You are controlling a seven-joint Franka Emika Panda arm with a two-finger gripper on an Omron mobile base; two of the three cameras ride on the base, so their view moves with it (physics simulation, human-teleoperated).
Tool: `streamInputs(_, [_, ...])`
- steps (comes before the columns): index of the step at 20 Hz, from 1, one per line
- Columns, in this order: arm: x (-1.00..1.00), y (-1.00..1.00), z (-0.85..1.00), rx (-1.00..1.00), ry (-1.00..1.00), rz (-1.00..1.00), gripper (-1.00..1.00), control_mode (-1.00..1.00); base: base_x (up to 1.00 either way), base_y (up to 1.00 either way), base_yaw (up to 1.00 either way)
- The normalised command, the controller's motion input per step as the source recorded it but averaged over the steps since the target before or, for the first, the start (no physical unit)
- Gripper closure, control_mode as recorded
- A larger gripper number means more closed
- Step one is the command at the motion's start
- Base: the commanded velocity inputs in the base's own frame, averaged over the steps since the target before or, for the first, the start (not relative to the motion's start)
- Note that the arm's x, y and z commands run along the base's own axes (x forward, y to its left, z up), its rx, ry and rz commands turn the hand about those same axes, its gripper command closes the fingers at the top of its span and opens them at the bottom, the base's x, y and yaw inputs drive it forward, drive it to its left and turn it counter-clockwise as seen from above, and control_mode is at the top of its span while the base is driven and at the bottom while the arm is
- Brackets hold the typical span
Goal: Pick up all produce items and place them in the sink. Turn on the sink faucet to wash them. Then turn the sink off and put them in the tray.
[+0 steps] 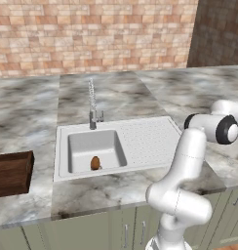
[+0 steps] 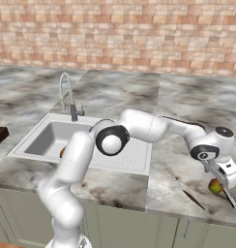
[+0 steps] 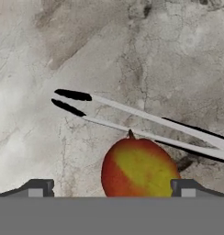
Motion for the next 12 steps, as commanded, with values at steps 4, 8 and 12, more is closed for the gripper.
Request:
streamInputs(4, [-0.1,-0.17,-0.32,0.0,0.0,0.0,-1.0,-1.0,0.0,0.0,0.0])
streamInputs(8, [-0.06,-0.07,-0.39,0.0,0.0,0.0,-1.0,-1.0,0.0,0.0,0.0])
streamInputs(12, [-0.02,-0.01,-0.39,0.0,0.0,0.0,-1.0,-1.0,0.0,0.0,0.0])
